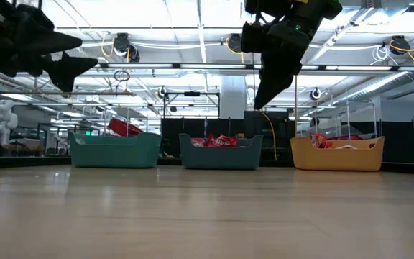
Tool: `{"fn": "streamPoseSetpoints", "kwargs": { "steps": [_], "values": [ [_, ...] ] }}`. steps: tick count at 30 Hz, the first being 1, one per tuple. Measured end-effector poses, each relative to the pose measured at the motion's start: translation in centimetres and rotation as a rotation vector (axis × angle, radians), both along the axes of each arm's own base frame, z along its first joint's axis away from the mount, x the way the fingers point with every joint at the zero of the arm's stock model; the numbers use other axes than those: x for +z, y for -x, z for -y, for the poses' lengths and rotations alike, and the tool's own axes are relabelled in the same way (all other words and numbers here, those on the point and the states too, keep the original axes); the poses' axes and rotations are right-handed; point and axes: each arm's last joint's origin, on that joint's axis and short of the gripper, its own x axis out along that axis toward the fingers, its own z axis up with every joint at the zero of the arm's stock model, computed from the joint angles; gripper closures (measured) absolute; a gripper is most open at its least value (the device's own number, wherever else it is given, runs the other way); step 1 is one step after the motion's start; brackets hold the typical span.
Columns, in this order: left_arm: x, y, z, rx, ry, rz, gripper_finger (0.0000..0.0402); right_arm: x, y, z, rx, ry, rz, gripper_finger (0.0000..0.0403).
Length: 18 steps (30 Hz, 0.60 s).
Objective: Sort candy
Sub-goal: Return to Home Position
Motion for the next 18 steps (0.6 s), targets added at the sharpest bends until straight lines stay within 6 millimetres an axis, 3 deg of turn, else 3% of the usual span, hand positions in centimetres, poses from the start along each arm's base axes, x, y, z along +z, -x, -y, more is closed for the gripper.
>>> {"fn": "streamPoseSetpoints", "kwargs": {
  "steps": [4, 14, 18],
  "values": [
    [-0.2, 0.0, 0.0, -0.008, 0.118, -0.024, 0.0141, -0.1, 0.2, 0.0, -0.039, -0.021, -0.022, 0.0234],
    [-0.3, 0.0, 0.0, -0.007, 0.118, -0.033, 0.0141, 0.0, -0.1, 0.0, -0.065, -0.033, 0.017, 0.0234],
    [-0.3, 0.0, 0.0, -0.007, 0.118, -0.033, 0.0141, -1.2, 0.3, 0.0, -0.038, -0.028, 0.069, 0.0234]
  ]
}}
